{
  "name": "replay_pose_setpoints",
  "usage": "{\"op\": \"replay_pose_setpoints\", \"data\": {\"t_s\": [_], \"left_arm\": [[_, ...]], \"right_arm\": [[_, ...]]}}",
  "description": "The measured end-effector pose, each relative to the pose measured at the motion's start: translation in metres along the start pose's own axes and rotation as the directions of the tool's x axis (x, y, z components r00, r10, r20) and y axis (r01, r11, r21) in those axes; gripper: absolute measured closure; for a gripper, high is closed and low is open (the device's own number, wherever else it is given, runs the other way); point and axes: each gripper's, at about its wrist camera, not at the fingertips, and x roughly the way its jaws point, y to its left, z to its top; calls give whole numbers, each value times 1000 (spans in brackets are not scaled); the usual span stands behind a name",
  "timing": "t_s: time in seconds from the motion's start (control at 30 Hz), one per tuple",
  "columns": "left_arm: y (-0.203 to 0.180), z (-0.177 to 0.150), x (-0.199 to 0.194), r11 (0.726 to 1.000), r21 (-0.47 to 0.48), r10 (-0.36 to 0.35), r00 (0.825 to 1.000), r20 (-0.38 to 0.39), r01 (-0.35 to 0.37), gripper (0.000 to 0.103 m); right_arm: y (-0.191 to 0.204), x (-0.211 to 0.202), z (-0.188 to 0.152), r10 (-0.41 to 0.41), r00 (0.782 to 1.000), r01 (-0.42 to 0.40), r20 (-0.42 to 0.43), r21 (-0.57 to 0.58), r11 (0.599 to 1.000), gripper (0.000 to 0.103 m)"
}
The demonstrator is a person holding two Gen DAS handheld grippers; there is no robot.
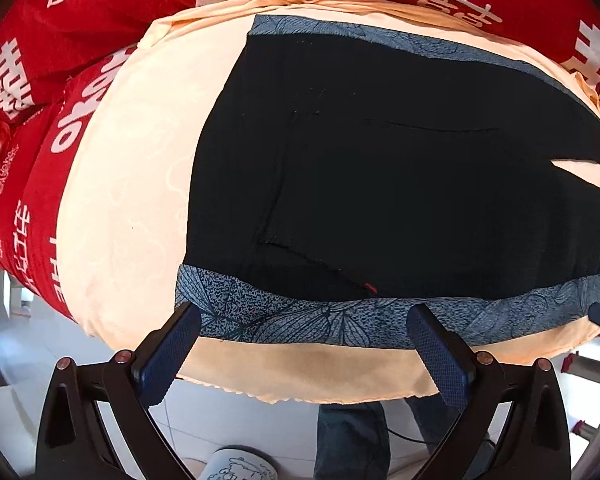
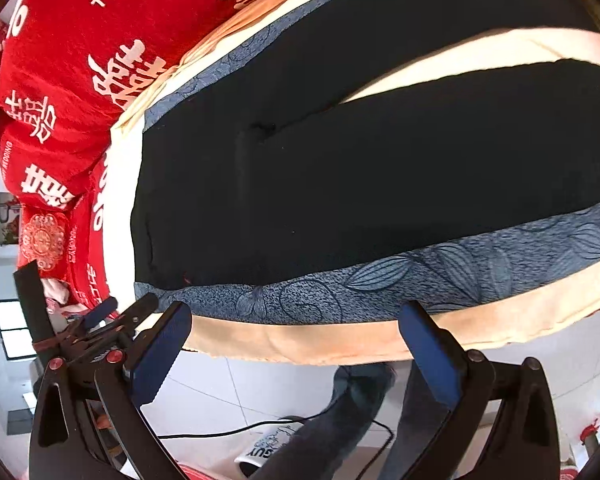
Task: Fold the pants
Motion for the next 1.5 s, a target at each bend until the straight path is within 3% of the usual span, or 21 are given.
{"op": "replay_pose_setpoints", "data": {"t_s": [0.07,0.13,0.3,0.33,0.37,0.4,0.47,0.7,0.73,0.83,0.93,0.97,1.0,1.03,1.07,1.1,1.17,1.23,1.3,1.37,1.5], "left_arm": [[8,-2,-2,1000,-17,-19,1000,21,19,0],[25,-7,-5,992,-70,-102,994,46,105,0],[59,-22,4,959,-152,-233,971,54,239,0],[64,-26,8,949,-169,-263,963,53,268,0],[67,-29,10,940,-181,-285,957,52,289,0],[71,-31,13,928,-198,-313,948,52,317,0],[73,-36,19,907,-224,-353,934,55,356,0],[75,-42,42,837,-306,-463,885,47,454,0],[76,-42,45,821,-329,-480,876,45,467,0],[76,-41,53,751,-407,-549,834,51,520,0],[73,-31,58,663,-478,-614,784,95,577,0],[69,-26,59,648,-491,-621,777,105,583,1],[65,-22,60,643,-498,-616,779,115,582,6],[61,-17,61,651,-493,-605,787,122,577,28],[57,-13,61,683,-484,-576,811,103,547,41],[52,-10,63,726,-472,-531,844,75,499,44],[52,-12,62,739,-462,-515,853,80,490,56],[54,-16,60,752,-444,-512,856,70,487,60],[56,-19,62,752,-442,-521,852,57,489,60],[53,-18,61,769,-420,-513,857,45,482,60],[46,-8,59,797,-394,-487,873,26,457,59]], "right_arm": [[0,7,-3,44,999,-44,1,5,999,0],[3,15,-7,107,994,-107,-8,6,994,0],[20,49,-27,270,960,-269,-76,24,963,1],[21,59,-31,277,957,-275,-92,31,961,8],[22,73,-36,286,951,-283,-115,46,958,28],[21,86,-39,302,944,-295,-135,71,953,37],[17,105,-45,336,932,-322,-138,112,940,40],[-5,126,-41,361,932,-343,-33,237,909,40],[-9,128,-39,376,926,-356,-22,278,892,40],[-14,127,-32,456,890,-430,11,353,831,78],[2,102,-29,515,857,-500,25,283,818,86],[7,93,-30,531,847,-516,16,256,817,89],[11,86,-32,545,838,-530,3,237,814,91],[16,82,-34,553,833,-537,-11,218,815,93],[21,79,-35,543,839,-528,-31,196,826,93],[23,77,-36,530,846,-515,-49,179,838,93],[16,78,-40,465,882,-452,-79,140,881,88],[-4,74,-44,414,908,-401,-70,146,904,88],[-37,67,-46,380,925,-370,-24,183,911,76],[-67,59,-49,338,941,-335,30,231,913,57],[-110,40,-55,303,943,-331,135,319,888,55]]}}
